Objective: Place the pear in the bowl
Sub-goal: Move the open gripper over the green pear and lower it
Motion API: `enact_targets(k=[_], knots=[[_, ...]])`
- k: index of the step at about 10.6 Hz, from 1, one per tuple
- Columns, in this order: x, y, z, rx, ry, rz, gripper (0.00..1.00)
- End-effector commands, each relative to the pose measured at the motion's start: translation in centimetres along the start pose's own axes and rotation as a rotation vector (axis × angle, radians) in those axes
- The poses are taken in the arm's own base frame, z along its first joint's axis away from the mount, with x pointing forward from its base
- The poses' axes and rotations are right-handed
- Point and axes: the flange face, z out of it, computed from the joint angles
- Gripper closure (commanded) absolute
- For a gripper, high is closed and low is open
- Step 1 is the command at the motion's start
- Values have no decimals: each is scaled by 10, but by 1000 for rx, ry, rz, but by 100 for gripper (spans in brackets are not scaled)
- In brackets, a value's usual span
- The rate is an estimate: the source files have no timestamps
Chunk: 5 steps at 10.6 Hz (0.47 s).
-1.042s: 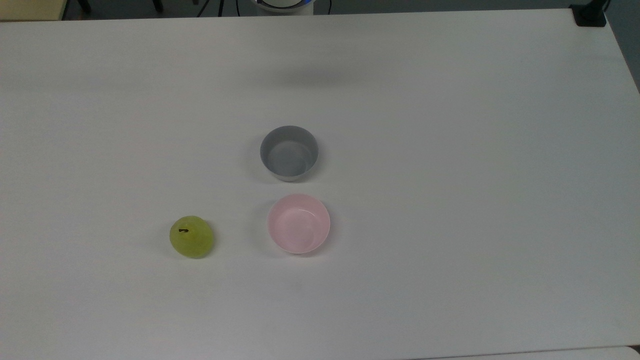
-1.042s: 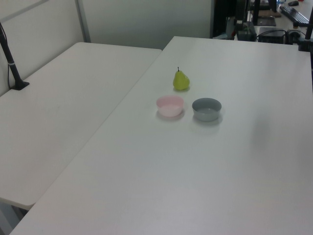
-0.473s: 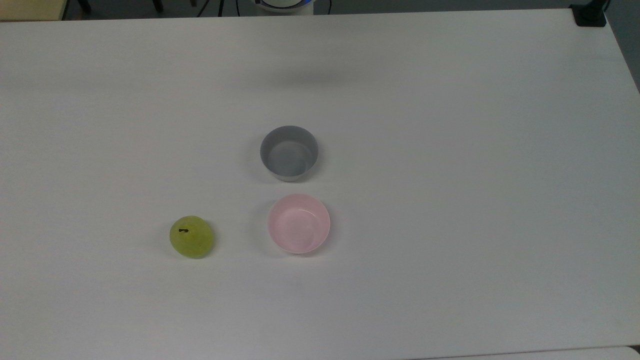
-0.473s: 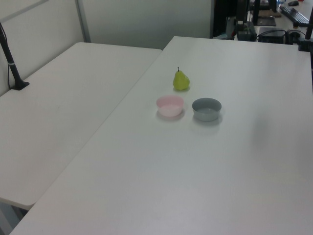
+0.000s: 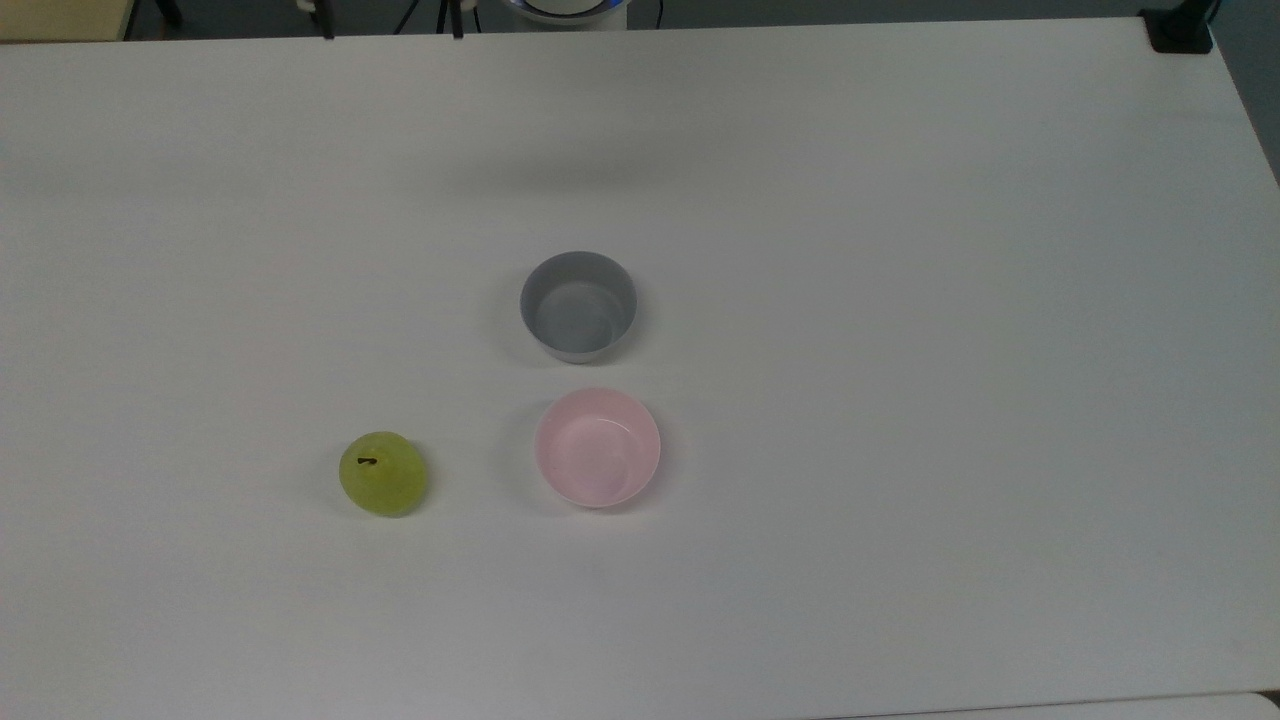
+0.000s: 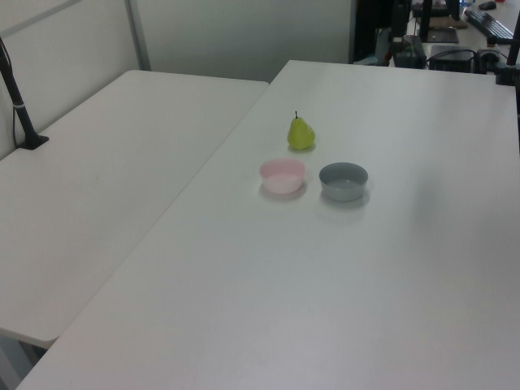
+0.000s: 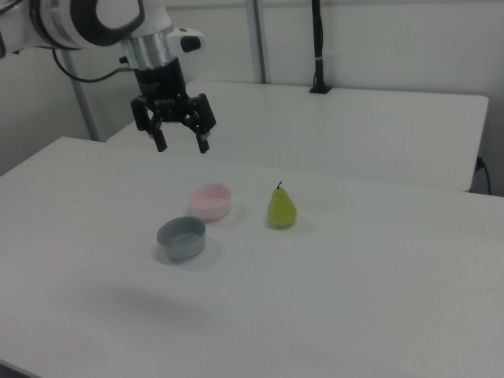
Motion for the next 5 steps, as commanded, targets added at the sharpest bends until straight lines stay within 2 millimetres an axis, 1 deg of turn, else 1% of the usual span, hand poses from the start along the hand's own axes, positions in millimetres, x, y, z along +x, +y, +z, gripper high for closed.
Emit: enact_targets(k=[1,3,5], knots=[[37,19,34,-49,85,-1,2],[62,25,60,-57,152,38,4],[83,36,82,-69,233,145,4]])
